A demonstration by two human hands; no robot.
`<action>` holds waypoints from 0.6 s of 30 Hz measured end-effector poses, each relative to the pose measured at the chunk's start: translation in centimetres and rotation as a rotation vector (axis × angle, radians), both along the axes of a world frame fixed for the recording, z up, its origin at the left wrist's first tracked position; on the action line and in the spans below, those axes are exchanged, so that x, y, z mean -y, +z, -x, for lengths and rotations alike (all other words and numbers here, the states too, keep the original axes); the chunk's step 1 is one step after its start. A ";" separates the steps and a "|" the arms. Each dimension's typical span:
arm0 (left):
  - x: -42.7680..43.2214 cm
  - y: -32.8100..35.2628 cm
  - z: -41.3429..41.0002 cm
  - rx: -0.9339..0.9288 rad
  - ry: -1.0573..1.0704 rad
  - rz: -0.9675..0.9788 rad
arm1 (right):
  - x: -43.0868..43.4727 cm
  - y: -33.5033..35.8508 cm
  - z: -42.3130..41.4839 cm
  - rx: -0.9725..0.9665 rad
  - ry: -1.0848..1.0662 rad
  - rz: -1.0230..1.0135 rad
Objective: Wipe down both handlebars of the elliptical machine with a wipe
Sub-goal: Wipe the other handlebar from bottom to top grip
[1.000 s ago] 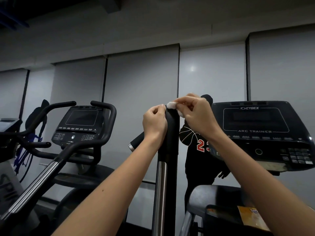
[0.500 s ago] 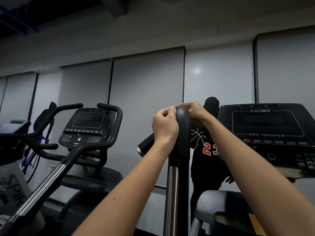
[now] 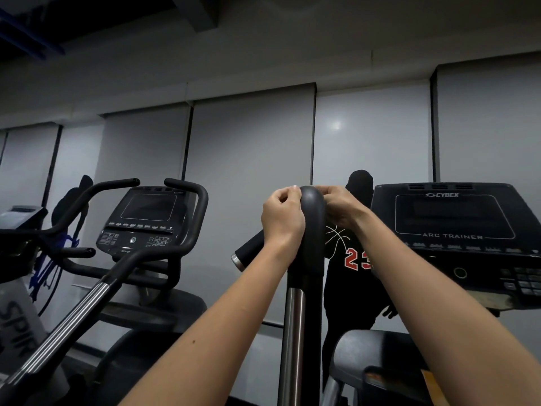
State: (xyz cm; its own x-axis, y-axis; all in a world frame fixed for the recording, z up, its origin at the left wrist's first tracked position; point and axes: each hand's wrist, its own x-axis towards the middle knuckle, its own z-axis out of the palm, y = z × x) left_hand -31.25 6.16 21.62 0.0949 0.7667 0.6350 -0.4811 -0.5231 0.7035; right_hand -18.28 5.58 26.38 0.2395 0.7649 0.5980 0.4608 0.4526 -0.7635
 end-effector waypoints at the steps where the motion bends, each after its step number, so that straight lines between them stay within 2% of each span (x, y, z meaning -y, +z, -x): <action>1: -0.1 0.1 0.0 0.002 -0.028 0.019 | 0.4 0.5 0.1 0.013 0.040 -0.025; 7: -0.9 1.0 1.1 0.044 -0.354 0.159 | 3.9 2.4 2.0 0.357 -0.038 -0.045; 12: -2.6 2.5 2.1 0.022 -0.210 0.012 | 6.3 2.3 3.5 0.518 -0.092 -0.055; 18: -2.7 4.1 2.8 -0.142 -0.283 -0.161 | 5.7 1.8 3.9 0.254 -0.234 -0.248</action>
State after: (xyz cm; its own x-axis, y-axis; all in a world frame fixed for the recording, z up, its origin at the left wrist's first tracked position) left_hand -34.00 8.88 25.70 0.3854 0.5886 0.7106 -0.5262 -0.4925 0.6933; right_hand -22.16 -0.08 28.21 0.2109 0.5328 0.8196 0.7327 0.4689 -0.4933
